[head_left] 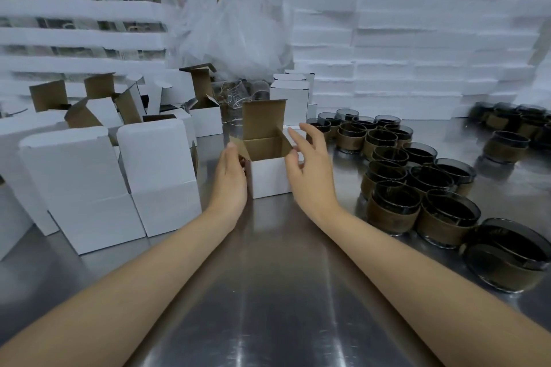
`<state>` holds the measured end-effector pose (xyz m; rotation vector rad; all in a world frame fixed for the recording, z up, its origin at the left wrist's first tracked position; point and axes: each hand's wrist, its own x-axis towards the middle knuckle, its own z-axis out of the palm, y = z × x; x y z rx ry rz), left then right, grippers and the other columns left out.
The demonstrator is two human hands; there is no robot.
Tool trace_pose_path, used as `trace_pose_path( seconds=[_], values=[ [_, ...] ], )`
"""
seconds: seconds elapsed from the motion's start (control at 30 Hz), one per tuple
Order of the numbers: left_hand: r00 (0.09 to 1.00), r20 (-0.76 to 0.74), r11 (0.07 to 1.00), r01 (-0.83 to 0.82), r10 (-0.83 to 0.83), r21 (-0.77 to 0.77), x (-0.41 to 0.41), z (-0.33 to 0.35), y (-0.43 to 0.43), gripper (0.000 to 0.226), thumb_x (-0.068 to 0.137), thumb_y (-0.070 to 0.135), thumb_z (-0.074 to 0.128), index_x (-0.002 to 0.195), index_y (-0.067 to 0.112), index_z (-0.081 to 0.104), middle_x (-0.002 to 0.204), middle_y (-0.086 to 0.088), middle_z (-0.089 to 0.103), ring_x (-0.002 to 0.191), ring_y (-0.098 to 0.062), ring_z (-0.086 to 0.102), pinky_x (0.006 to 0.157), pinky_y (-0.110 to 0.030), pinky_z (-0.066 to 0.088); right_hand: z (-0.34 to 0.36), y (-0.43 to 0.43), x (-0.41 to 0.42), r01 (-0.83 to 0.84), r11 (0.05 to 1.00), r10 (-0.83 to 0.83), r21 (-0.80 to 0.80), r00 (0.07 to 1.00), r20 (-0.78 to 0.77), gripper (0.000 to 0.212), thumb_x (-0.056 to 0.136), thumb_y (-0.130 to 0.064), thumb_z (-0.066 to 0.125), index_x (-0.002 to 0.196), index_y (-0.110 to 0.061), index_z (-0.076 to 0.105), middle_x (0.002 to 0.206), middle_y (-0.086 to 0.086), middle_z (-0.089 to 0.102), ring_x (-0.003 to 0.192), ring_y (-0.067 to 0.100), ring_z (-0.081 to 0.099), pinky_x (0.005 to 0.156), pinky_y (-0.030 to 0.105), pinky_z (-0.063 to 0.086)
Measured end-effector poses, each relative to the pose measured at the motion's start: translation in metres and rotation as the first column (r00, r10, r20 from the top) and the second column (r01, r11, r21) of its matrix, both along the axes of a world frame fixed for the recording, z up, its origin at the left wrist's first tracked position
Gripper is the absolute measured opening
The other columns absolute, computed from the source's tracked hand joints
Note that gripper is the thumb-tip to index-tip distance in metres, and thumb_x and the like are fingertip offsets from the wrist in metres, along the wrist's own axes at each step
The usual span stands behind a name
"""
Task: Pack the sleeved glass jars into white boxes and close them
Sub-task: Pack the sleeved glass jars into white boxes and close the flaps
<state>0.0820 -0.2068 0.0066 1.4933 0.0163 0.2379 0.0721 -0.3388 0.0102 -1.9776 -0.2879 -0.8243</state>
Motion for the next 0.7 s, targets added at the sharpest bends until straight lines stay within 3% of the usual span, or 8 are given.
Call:
trace_pose_path(
  seconds=[0.07, 0.13, 0.2, 0.27, 0.43, 0.53, 0.6, 0.7],
  values=[
    [0.999, -0.023, 0.998, -0.025, 0.024, -0.05, 0.004, -0.003, 0.002, 0.033, 0.101, 0.035, 0.028, 0.122, 0.021, 0.049, 0.112, -0.008, 0.064, 0.106, -0.019, 0.062, 0.101, -0.042, 0.047, 0.0, -0.004, 0.003, 0.019, 1.0, -0.017, 0.015, 0.993, -0.116, 0.031, 0.099, -0.012, 0.039, 0.12, -0.005, 0.061, 0.141, -0.001, 0.04, 0.095, -0.005, 0.044, 0.082, 0.012, 0.032],
    [0.999, -0.031, 0.998, -0.019, 0.018, -0.055, 0.007, -0.006, 0.003, 0.022, 0.103, 0.026, 0.032, 0.123, 0.033, 0.038, 0.102, 0.0, 0.065, 0.093, -0.012, 0.064, 0.086, -0.031, 0.052, -0.001, -0.008, 0.005, 0.033, 0.999, -0.03, 0.012, 0.982, -0.186, 0.031, 0.101, -0.019, 0.036, 0.116, -0.005, 0.059, 0.131, -0.001, 0.045, 0.104, 0.007, 0.049, 0.078, 0.007, 0.026],
    [1.0, -0.002, 1.0, 0.015, -0.015, -0.013, 0.007, -0.008, 0.003, 0.032, 0.104, 0.024, 0.033, 0.132, 0.039, 0.031, 0.101, 0.01, 0.063, 0.095, -0.007, 0.064, 0.084, -0.026, 0.05, -0.001, -0.01, 0.004, 0.009, 1.0, -0.008, 0.001, 0.985, -0.173, 0.044, 0.101, -0.022, 0.034, 0.145, -0.022, 0.037, 0.133, -0.005, 0.041, 0.112, 0.01, 0.046, 0.083, 0.012, 0.027],
    [0.998, 0.043, 0.999, 0.033, -0.035, 0.042, 0.007, -0.009, 0.003, 0.035, 0.105, 0.024, 0.032, 0.137, 0.038, 0.032, 0.105, 0.016, 0.06, 0.101, -0.004, 0.061, 0.086, -0.024, 0.048, -0.001, -0.01, 0.001, 0.011, 0.994, -0.023, -0.11, 0.994, -0.111, 0.053, 0.101, -0.02, 0.032, 0.15, -0.038, 0.021, 0.14, -0.008, 0.04, 0.111, 0.012, 0.047, 0.086, 0.027, 0.037],
    [0.994, 0.083, 0.995, 0.07, -0.076, 0.075, 0.003, -0.008, 0.002, 0.033, 0.106, 0.022, 0.029, 0.134, 0.026, 0.047, 0.127, 0.001, 0.058, 0.114, -0.014, 0.058, 0.098, -0.032, 0.047, 0.0, -0.011, 0.0, 0.129, 0.927, -0.15, -0.354, 0.988, -0.033, 0.054, 0.097, -0.014, 0.035, 0.143, -0.041, 0.036, 0.15, -0.007, 0.034, 0.103, 0.03, 0.059, 0.081, 0.04, 0.048],
    [0.995, 0.076, 0.997, 0.055, -0.059, 0.054, 0.001, -0.005, 0.002, 0.036, 0.106, 0.02, 0.028, 0.135, 0.02, 0.048, 0.12, 0.004, 0.061, 0.107, -0.007, 0.06, 0.087, -0.02, 0.051, 0.001, -0.009, -0.001, 0.141, 0.907, -0.171, -0.396, 0.985, -0.04, 0.048, 0.098, -0.016, 0.036, 0.14, -0.039, 0.04, 0.154, -0.007, 0.029, 0.104, 0.034, 0.059, 0.081, 0.039, 0.044],
    [0.997, 0.065, 0.998, 0.046, -0.048, 0.032, 0.0, -0.003, 0.002, 0.036, 0.106, 0.019, 0.027, 0.134, 0.02, 0.05, 0.115, 0.007, 0.063, 0.101, 0.0, 0.06, 0.076, -0.012, 0.05, 0.001, -0.006, -0.003, 0.134, 0.957, -0.151, -0.255, 0.988, -0.046, 0.038, 0.098, -0.023, 0.039, 0.135, -0.03, 0.041, 0.148, -0.007, 0.037, 0.101, 0.022, 0.061, 0.082, 0.038, 0.043],
    [0.996, 0.051, 0.997, 0.069, -0.07, 0.024, -0.002, 0.002, 0.001, 0.035, 0.106, 0.023, 0.03, 0.132, 0.026, 0.052, 0.126, 0.002, 0.061, 0.11, -0.006, 0.059, 0.094, -0.025, 0.048, 0.003, -0.008, -0.003, 0.113, 0.992, -0.118, -0.058, 0.989, -0.084, 0.032, 0.098, -0.029, 0.043, 0.128, -0.019, 0.042, 0.128, -0.007, 0.048, 0.084, -0.018, 0.052, 0.082, 0.029, 0.04]
  ],
)
